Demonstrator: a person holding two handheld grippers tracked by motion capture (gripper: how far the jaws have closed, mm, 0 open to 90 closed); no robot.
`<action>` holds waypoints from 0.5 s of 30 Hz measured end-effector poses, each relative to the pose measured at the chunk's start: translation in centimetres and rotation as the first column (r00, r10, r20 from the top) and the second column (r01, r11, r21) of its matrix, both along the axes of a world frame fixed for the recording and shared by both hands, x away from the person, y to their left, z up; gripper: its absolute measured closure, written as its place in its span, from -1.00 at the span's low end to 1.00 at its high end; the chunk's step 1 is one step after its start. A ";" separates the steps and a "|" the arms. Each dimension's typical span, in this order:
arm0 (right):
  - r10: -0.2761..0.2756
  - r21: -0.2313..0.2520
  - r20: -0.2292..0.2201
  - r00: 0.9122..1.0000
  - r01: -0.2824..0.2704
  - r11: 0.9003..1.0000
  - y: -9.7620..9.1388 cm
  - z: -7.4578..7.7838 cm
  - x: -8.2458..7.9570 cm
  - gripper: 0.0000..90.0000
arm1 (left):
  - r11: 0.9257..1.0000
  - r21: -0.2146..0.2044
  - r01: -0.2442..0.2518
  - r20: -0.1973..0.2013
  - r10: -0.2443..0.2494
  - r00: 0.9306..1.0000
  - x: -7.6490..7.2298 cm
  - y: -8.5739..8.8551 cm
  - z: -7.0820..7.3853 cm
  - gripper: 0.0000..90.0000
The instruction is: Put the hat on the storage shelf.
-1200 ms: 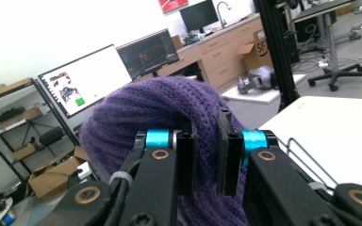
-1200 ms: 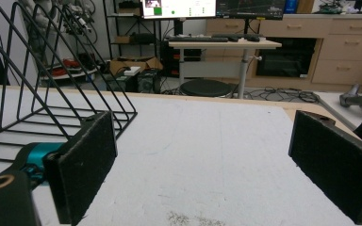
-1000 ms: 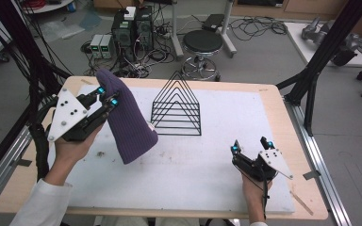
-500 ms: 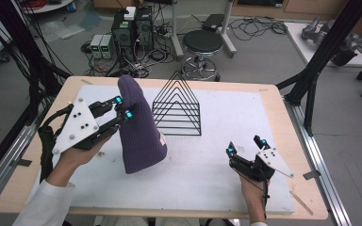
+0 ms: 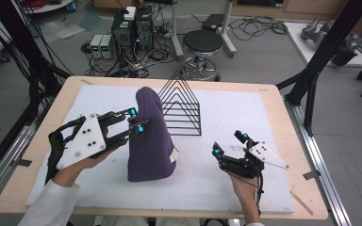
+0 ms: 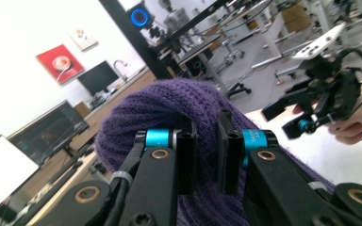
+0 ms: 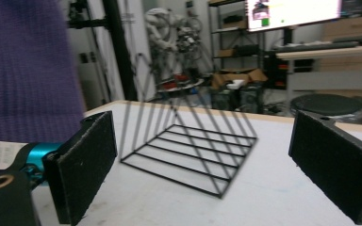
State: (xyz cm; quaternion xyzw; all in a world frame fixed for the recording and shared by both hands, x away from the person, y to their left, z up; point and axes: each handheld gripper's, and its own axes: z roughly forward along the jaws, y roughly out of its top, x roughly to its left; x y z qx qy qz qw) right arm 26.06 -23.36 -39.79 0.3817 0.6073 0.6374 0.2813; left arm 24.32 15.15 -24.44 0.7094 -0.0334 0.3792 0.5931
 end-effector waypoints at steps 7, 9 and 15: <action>0.079 -0.002 0.020 0.997 -0.079 0.997 1.8 0.8 -0.1 -0.83 | 0.998 0.018 0.062 0.031 -0.062 0.998 0.0 0.0 0.0 0.80; 0.090 0.002 0.030 0.995 -0.090 0.996 2.1 1.0 0.0 -0.83 | 0.996 0.014 0.091 0.041 -0.091 0.995 0.1 0.0 0.1 0.80; 0.137 0.027 0.043 0.990 -0.138 0.990 2.4 1.4 0.2 -0.83 | 0.986 0.036 0.165 0.081 -0.167 0.983 0.2 0.3 0.4 0.81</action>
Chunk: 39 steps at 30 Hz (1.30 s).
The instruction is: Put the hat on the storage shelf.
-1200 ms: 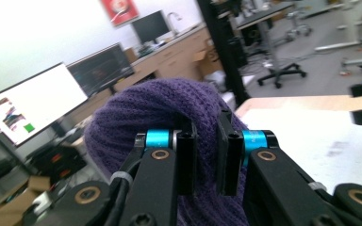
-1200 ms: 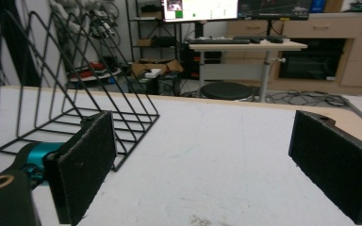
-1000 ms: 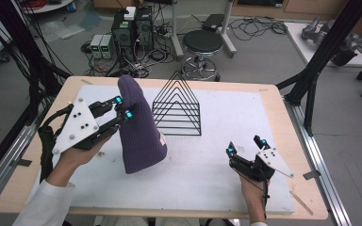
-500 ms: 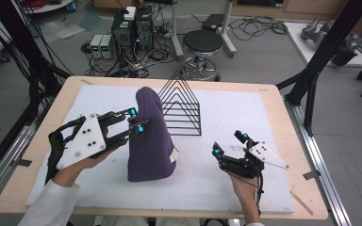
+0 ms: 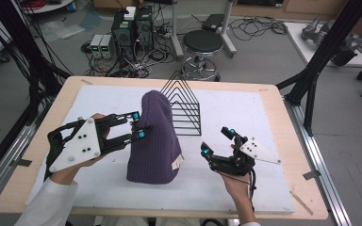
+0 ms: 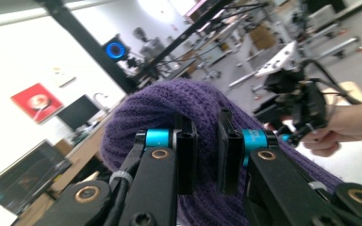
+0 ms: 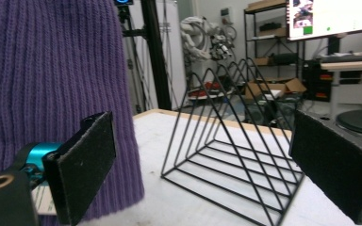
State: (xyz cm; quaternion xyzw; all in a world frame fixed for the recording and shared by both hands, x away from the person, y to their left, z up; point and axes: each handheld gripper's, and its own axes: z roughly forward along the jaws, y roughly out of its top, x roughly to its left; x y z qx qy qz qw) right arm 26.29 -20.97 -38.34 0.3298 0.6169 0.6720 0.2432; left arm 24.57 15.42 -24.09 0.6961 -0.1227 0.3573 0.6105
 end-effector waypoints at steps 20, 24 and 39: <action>0.272 -0.043 0.002 0.962 -0.271 0.962 2.7 0.9 0.4 -0.83 | 0.982 0.067 0.175 0.023 -0.177 0.984 0.5 -1.5 -0.6 0.80; 0.342 -0.030 -0.020 0.939 -0.343 0.939 2.9 1.0 1.0 -0.83 | 0.978 0.067 0.196 0.019 -0.197 0.980 0.4 -1.6 -0.6 0.80; 0.631 0.065 -0.043 0.775 -0.628 0.775 3.7 0.7 2.2 -0.14 | 0.954 0.024 0.298 -0.032 -0.297 0.954 0.5 -2.0 -1.2 0.80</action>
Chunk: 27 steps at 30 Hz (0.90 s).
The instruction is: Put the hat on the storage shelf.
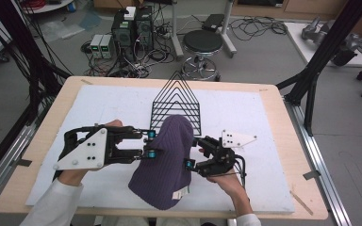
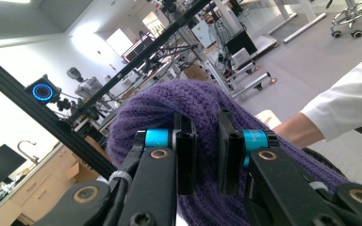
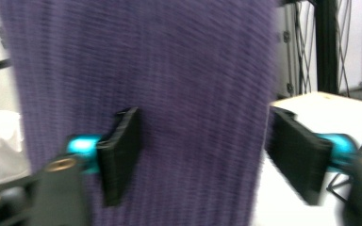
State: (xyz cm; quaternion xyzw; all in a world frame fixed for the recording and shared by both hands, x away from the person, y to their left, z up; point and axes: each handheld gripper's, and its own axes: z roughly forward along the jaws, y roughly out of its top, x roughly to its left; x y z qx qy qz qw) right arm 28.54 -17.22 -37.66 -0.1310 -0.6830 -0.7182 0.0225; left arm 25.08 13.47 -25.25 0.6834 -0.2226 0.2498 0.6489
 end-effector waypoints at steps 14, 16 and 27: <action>-0.168 -0.064 0.093 0.981 0.175 0.983 -1.3 1.6 -1.1 0.81 | 0.995 0.001 -0.096 -0.062 0.096 0.993 1.0 2.0 -0.5 0.79; -0.196 -0.085 0.129 0.972 0.208 0.974 -1.3 2.0 -1.5 0.82 | 0.993 0.006 -0.119 -0.090 0.119 0.989 1.1 2.4 -0.5 0.79; -0.333 -0.069 0.251 0.909 0.360 0.930 -1.7 3.5 -2.8 0.84 | 0.968 0.025 -0.251 -0.257 0.249 0.934 2.0 4.3 -0.1 0.79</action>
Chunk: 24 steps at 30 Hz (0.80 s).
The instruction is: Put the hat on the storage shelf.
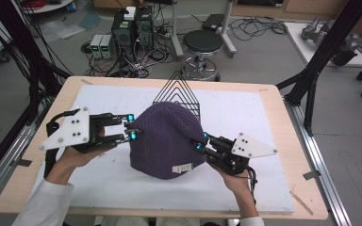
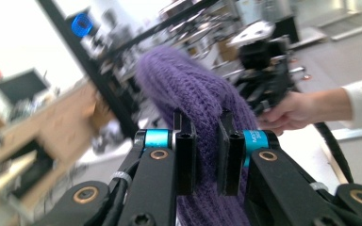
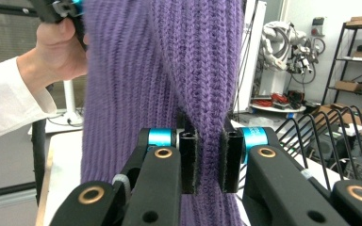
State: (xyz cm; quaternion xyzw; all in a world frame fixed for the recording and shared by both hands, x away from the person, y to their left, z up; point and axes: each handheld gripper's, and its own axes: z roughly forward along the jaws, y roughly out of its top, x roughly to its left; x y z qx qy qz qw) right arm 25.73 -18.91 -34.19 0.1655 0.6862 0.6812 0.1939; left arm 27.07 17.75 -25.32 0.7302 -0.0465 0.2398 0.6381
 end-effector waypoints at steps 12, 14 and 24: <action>-0.163 0.003 0.028 0.986 0.163 0.987 0.3 1.0 -0.1 0.84 | 0.983 -0.037 -0.181 -0.062 0.178 0.982 1.6 0.5 0.2 0.77; -0.184 0.000 0.031 0.982 0.185 0.983 0.3 1.3 0.1 0.84 | 0.979 -0.027 -0.200 -0.045 0.199 0.979 1.8 0.5 0.4 0.77; -0.245 -0.033 0.053 0.968 0.247 0.968 1.0 3.5 1.9 0.83 | 0.962 -0.070 -0.265 -0.011 0.265 0.964 3.7 0.2 2.3 0.77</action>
